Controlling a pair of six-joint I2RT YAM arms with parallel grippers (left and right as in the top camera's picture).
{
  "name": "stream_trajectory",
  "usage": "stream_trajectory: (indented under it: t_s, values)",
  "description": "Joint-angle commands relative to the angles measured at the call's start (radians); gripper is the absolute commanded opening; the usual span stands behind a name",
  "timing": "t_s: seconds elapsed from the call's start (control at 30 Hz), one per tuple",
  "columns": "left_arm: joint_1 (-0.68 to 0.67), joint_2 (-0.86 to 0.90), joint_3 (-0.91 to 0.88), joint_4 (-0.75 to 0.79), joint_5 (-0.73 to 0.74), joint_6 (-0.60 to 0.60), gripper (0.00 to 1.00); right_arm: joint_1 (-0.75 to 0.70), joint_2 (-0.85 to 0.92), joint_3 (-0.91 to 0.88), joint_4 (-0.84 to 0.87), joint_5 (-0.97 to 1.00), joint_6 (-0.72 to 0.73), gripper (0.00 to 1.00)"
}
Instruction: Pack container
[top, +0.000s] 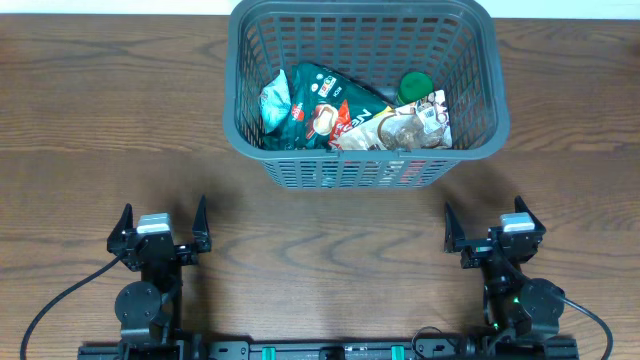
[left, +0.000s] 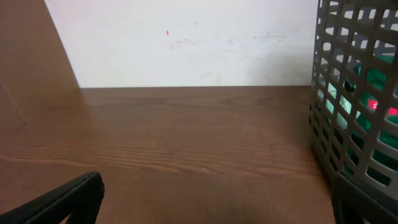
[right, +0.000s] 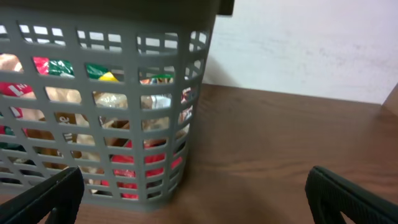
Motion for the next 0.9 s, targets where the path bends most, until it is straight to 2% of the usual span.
stream_trajectory:
  t_s: [0.0,0.6,0.87]
  values:
    - [-0.004,-0.007,-0.013,0.005,0.000,-0.013,0.99,0.009,-0.011,-0.015,0.007,0.013,0.033,0.99]
    - [-0.004,-0.007,-0.013,0.005,-0.001,-0.013,0.99,0.009,-0.011,-0.068,0.043,0.078,0.036,0.99]
    - [-0.004,-0.007,-0.013,0.005,0.000,-0.013,0.99,0.009,-0.011,-0.112,0.142,0.109,0.037,0.99]
